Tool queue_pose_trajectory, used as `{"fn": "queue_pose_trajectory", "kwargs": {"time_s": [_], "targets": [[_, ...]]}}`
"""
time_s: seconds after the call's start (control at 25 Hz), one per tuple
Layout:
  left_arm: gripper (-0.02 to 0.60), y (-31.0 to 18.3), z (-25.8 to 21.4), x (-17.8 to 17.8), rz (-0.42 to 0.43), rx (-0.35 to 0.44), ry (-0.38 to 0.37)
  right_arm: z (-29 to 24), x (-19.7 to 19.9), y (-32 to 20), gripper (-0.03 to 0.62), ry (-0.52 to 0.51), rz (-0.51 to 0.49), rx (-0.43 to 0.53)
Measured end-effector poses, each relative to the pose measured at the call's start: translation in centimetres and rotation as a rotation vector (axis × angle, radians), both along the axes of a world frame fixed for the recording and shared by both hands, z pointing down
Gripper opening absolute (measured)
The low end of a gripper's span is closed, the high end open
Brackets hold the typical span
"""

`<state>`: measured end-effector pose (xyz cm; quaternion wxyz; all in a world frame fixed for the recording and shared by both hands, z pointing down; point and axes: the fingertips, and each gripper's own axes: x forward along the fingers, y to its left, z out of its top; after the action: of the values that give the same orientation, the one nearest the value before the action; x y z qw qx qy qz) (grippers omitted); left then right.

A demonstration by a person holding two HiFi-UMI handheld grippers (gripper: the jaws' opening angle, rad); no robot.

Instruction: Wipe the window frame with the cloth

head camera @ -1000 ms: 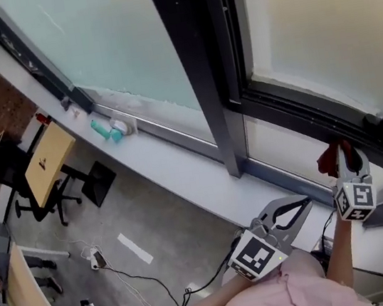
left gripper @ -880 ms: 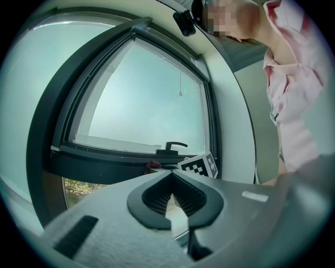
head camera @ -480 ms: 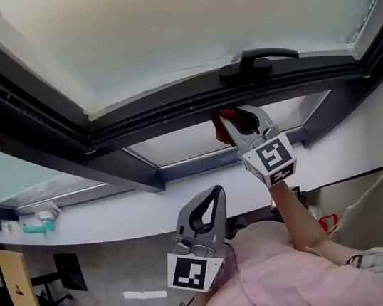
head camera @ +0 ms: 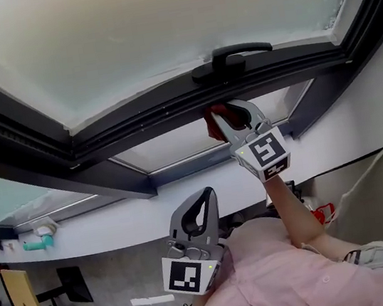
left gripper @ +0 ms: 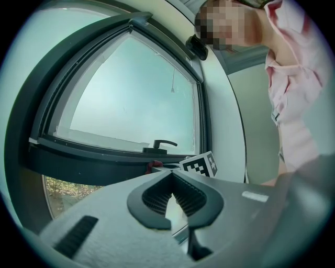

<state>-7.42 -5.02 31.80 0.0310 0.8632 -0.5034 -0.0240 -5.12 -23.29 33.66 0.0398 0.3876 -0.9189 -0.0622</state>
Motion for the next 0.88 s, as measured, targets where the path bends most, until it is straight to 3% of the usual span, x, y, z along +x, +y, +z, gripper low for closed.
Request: {"fn": "queue_pose_trajectory", "kwargs": {"time_s": [0.32, 0.76, 0.88], "targets": [[-0.003, 0.0, 0.1, 1.0, 0.024, -0.008, -0.009, 0.4, 2.7, -0.7, 0.061, -0.008, 0.056, -0.008], [-0.003, -0.2, -1.1, 1.5, 0.01, 0.006, 0.05, 0.4, 5.7, -1.5, 0.061, -0.029, 0.119, -0.007], [-0.003, 0.1, -0.5, 1.6, 0.034, 0.007, 0.012, 0.4, 5.8, -1.5, 0.061, -0.028, 0.12, -0.008]]}}
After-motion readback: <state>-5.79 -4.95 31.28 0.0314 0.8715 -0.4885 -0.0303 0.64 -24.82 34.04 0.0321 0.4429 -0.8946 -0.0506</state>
